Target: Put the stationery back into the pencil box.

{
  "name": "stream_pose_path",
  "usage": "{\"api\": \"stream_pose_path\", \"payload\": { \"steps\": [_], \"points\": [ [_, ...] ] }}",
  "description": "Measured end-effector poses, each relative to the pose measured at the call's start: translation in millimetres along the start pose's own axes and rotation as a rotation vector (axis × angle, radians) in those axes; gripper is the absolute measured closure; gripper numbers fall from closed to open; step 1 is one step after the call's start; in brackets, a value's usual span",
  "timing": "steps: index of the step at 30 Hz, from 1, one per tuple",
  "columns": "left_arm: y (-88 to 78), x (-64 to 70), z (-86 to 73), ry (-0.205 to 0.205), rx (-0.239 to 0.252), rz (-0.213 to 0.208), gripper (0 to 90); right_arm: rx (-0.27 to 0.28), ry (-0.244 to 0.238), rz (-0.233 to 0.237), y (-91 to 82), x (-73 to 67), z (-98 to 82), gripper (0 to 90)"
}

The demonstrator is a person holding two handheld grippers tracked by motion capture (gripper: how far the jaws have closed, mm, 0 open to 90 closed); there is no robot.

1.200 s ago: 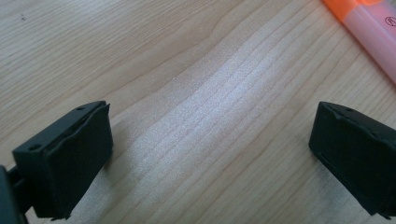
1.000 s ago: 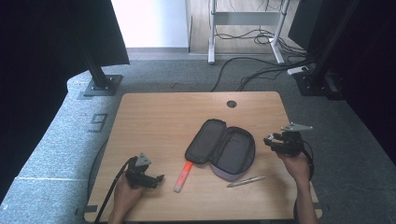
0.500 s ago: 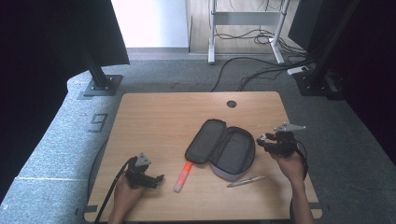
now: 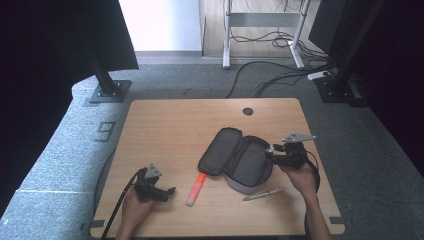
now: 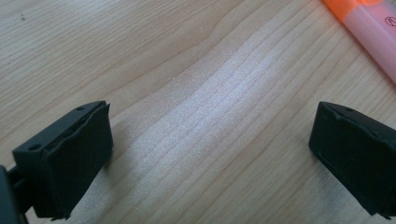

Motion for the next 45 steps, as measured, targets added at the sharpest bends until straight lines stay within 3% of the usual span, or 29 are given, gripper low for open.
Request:
{"api": "stream_pose_path", "payload": {
  "steps": [28, 45],
  "points": [
    [0.0, 0.0, 0.0, 0.000, 0.000, 0.000, 0.0, -0.005, -0.063, 0.072, 28.3, -35.3, 2.3, 46.9],
    [0.0, 0.0, 0.0, 0.000, 0.000, 0.000, 0.0, -0.089, -0.076, 0.053, 56.0, -29.2, -15.5, 46.8]
  ]
}}
Point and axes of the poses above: each handheld gripper's, and its own axes: y roughly forward along the jaws, z roughly out of its top, x roughly to its right, the point moved 3 cm from there along y, roughly forward along the jaws, and after that the axes turned 2 degrees about y, right-handed, at the moved point
